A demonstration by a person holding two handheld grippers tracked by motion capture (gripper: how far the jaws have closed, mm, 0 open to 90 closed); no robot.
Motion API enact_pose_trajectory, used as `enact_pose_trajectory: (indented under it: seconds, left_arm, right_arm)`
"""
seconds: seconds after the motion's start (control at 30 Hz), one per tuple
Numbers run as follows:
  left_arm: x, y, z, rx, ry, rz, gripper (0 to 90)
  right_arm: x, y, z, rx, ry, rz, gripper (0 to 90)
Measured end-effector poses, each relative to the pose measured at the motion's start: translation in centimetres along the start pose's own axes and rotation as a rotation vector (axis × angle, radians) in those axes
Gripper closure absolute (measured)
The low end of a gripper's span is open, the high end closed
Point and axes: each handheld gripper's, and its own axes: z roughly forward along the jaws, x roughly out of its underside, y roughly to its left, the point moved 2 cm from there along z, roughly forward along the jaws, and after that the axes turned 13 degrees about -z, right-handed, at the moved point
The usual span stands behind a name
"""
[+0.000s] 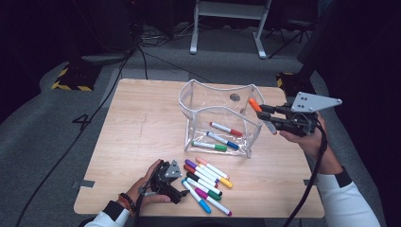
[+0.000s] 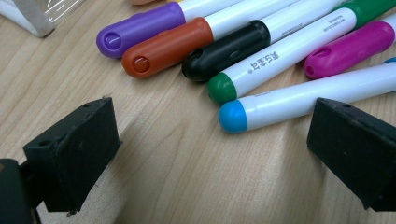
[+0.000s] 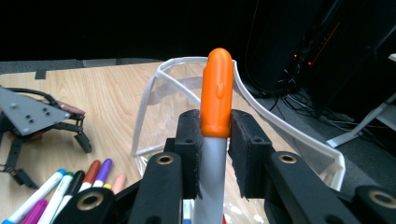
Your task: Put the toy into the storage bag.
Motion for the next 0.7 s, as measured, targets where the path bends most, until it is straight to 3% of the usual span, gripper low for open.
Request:
enact_pose_trajectory:
  seconds: [0.1, 0.4, 0.7]
  left_arm:
    - [0.0, 0.0, 0.0, 0.0, 0.0, 0.0, 2.5]
    - [0.0, 0.0, 0.0, 0.003, 0.001, 0.002, 2.5]
    - [0.0, 0.0, 0.0, 0.002, 0.001, 0.003, 2.5]
  right_arm:
    - [-0.4, -0.9, 1.3, 0.002, 0.03, -0.031, 74.1]
    - [-1.0, -4.0, 4.3, -0.014, 0.041, 0.024, 74.1]
    - [-0.1, -4.7, 9.3, -0.052, 0.162, 0.036, 74.1]
